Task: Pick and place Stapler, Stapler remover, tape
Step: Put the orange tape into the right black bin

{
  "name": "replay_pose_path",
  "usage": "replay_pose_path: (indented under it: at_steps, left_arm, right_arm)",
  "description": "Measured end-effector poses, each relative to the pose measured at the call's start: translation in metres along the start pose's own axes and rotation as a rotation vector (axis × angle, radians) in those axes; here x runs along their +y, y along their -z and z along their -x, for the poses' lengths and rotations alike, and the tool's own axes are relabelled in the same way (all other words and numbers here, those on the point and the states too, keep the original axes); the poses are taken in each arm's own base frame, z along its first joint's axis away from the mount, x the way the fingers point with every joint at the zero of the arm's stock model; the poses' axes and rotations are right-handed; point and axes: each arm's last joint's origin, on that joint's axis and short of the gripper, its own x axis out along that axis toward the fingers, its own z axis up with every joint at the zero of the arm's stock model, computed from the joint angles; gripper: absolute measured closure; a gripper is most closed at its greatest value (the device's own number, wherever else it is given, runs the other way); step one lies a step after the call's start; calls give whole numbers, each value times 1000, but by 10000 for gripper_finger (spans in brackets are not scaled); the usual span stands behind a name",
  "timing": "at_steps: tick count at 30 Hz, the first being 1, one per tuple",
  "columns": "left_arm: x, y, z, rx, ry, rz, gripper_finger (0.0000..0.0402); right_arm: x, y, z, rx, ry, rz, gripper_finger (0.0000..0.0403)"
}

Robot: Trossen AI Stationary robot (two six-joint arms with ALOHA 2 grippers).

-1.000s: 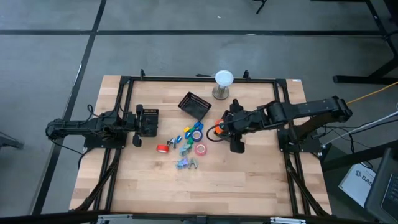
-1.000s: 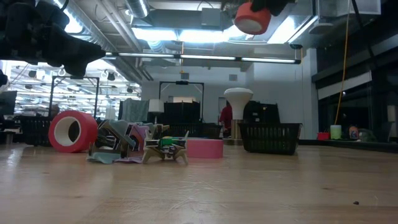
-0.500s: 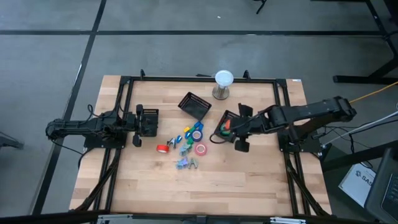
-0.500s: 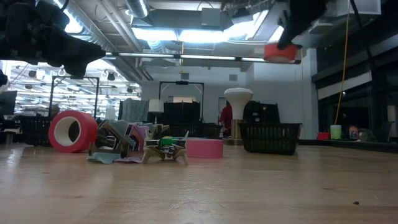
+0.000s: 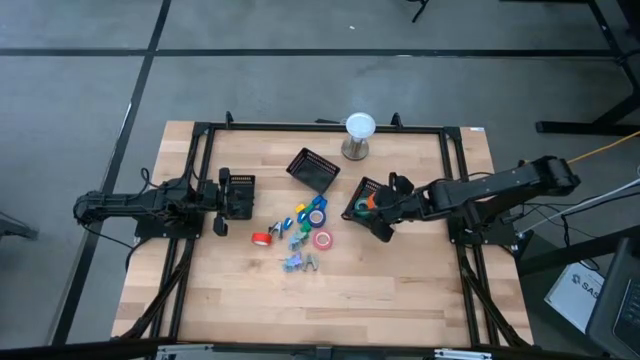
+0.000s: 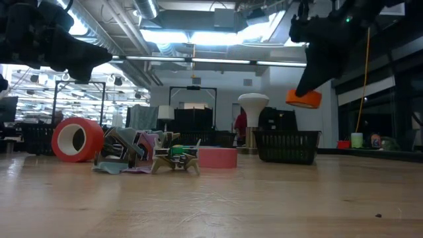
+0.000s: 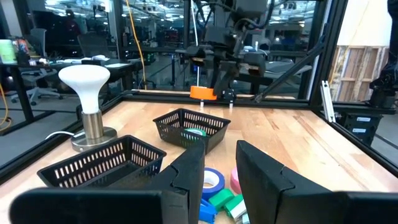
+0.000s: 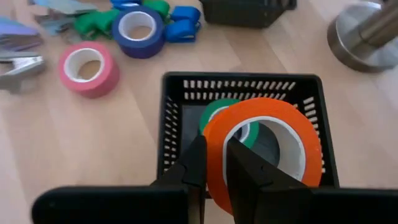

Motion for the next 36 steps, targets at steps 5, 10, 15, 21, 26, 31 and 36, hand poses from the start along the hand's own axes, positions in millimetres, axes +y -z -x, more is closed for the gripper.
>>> replay_pose_path:
  at_steps: [5, 10, 15, 21, 26, 31, 36]
  left_arm:
    - [0, 0, 0, -1, 0, 0, 313]
    - [0, 0, 0, -1, 0, 0, 313]
    - [0, 0, 0, -1, 0, 0, 313]
    - [0, 0, 0, -1, 0, 0, 313]
    - [0, 0, 0, -1, 0, 0, 313]
    - [0, 0, 0, -1, 0, 0, 313]
    - [0, 0, 0, -1, 0, 0, 313]
  right_arm:
    - [0, -4, -3, -15, -12, -6, 362]
    - [3, -11, -2, -62, -55, -10, 362]
    - [5, -11, -8, -58, -43, -33, 361]
    - [11, -9, -22, -40, -25, -20, 361]
    - [14, -4, -37, 7, 5, 25, 360]
    - [14, -2, -52, 44, 36, 30, 360]
    - [8, -3, -65, 86, 45, 34, 360]
